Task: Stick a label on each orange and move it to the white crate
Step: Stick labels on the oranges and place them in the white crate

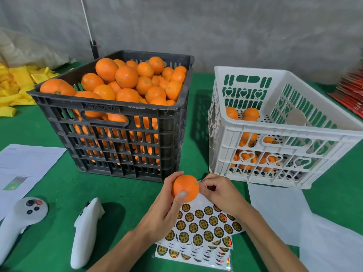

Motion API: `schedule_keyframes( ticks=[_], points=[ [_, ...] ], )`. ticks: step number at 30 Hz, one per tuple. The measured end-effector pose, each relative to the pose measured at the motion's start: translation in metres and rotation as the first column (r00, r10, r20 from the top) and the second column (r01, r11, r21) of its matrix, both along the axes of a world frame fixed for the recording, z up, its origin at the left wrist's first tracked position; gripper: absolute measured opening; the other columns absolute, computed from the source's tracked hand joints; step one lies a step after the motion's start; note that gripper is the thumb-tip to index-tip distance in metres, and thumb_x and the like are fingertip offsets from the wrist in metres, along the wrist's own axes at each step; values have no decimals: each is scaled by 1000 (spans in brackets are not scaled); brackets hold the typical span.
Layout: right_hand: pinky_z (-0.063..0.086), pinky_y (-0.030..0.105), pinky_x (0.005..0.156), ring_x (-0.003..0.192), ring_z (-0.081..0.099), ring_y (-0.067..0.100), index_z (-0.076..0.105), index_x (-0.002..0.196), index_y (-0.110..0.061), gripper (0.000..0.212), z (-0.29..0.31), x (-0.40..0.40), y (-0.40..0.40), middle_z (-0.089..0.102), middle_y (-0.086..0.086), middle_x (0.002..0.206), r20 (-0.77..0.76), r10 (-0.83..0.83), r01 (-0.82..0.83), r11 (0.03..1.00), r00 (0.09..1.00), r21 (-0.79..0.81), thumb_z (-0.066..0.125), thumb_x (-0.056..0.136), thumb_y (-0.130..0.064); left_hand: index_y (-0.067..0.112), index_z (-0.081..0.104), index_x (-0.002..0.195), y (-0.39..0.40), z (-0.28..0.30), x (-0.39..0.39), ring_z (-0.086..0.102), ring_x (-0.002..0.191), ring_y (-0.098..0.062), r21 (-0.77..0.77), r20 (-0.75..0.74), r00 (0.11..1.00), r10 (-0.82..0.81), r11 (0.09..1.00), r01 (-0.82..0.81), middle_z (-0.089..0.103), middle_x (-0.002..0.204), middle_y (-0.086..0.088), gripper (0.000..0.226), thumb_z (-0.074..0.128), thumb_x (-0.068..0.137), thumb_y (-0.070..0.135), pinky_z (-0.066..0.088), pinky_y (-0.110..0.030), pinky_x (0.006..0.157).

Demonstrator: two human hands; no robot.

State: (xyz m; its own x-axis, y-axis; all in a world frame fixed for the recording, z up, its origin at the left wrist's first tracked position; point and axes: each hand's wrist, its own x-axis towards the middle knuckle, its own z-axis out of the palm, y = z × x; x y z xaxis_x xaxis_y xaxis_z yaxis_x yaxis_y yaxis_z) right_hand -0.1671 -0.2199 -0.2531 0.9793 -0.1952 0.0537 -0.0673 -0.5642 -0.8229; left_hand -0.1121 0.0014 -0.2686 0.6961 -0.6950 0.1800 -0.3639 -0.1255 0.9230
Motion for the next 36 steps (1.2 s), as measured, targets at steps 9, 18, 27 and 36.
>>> schedule_keyframes(
  ticks=[9,18,27,36],
  points=[
    [45,14,71,81,60,5,82,92,-33,8,0,2,0,64,-9,86,-22,-42,41,999,999,-16,76,92,-29,48,28,149,2,0,1,67,99,-11,51,43,998,48,997,-50,61,118,21,56,27,100,76,53,-33,82],
    [47,22,73,80,60,8,71,74,-35,21,-9,-1,5,59,-13,87,54,-52,58,993,997,-102,73,91,-23,43,34,145,-2,3,3,68,105,-6,-16,-73,990,122,992,-123,68,119,24,56,24,100,75,49,-46,93],
    [48,19,65,80,59,11,61,86,-35,11,29,-9,48,56,-15,97,481,-185,289,945,857,-151,64,94,-28,49,39,138,-5,12,3,71,101,-15,-31,-156,979,135,990,-141,69,115,14,54,23,96,79,53,-39,93],
    [35,18,116,144,41,7,50,149,-18,58,73,-29,70,41,-10,158,607,93,323,778,789,-539,58,98,-46,51,55,129,-26,76,-5,66,117,-10,-303,-328,941,83,934,-188,66,124,18,44,39,93,72,57,-30,95]
  ],
)
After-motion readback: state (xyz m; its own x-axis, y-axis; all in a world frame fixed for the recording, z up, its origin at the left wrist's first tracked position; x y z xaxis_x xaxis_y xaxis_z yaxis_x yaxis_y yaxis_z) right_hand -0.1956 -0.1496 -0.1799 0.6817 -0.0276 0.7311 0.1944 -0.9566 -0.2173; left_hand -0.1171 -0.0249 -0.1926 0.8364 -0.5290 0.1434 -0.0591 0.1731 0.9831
